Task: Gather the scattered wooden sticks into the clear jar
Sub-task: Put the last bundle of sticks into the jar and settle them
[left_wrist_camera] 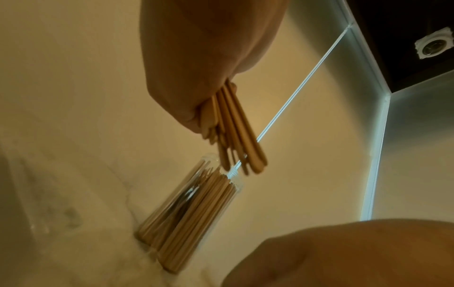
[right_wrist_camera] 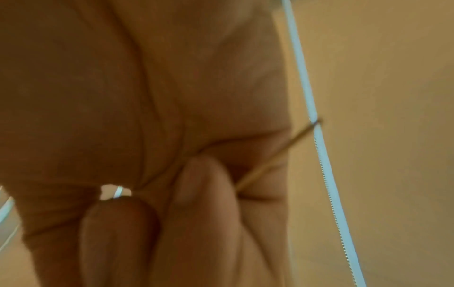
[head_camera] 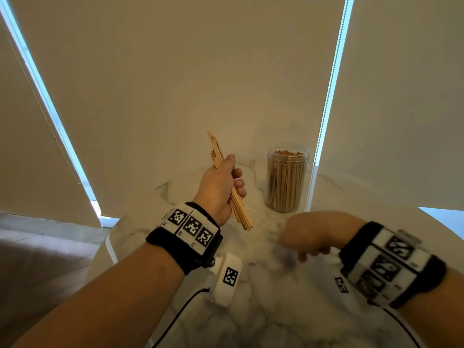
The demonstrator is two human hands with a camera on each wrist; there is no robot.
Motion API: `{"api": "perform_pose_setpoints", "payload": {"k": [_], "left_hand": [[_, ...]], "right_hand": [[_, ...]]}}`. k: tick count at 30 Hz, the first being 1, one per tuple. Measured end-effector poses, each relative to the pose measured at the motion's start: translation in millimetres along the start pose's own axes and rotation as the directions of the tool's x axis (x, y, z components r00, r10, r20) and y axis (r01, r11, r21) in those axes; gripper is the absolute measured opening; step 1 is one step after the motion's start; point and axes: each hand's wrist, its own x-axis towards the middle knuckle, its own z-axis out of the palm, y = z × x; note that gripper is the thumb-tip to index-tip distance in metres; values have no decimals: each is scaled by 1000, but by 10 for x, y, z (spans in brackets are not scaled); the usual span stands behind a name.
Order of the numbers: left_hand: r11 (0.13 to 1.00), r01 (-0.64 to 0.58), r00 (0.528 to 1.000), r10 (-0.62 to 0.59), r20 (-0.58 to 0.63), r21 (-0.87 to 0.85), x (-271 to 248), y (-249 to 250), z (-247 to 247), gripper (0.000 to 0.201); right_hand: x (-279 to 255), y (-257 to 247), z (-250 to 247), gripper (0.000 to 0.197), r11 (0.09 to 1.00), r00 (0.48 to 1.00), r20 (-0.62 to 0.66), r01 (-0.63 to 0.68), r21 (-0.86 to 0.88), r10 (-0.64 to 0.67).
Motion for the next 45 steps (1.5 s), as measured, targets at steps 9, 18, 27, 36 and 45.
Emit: {"api": "perform_pose_setpoints", "payload": {"k": [9, 18, 27, 36, 45], "left_hand": [[998, 32, 981, -41, 187, 48, 45, -107, 265, 26], [993, -113, 974, 106, 198, 21, 280, -115, 628, 45], [994, -102, 943, 107, 315, -32, 397, -310, 617, 41], [975, -181, 968, 199, 154, -126, 352, -236, 579, 35], [980, -165, 959, 187, 213, -115, 354, 24, 587, 52]], "right_hand": [[-138, -109, -481, 31, 670, 866, -501, 367, 645, 8], [395, -144, -487, 21, 828, 524, -852, 482, 287, -9], [413, -150, -486, 35, 943, 533, -837, 326, 65, -127], [503, -16, -478, 16, 849, 667, -698, 503, 165, -260], [412, 215, -604, 19, 937, 592, -782, 349, 29, -196]]}}
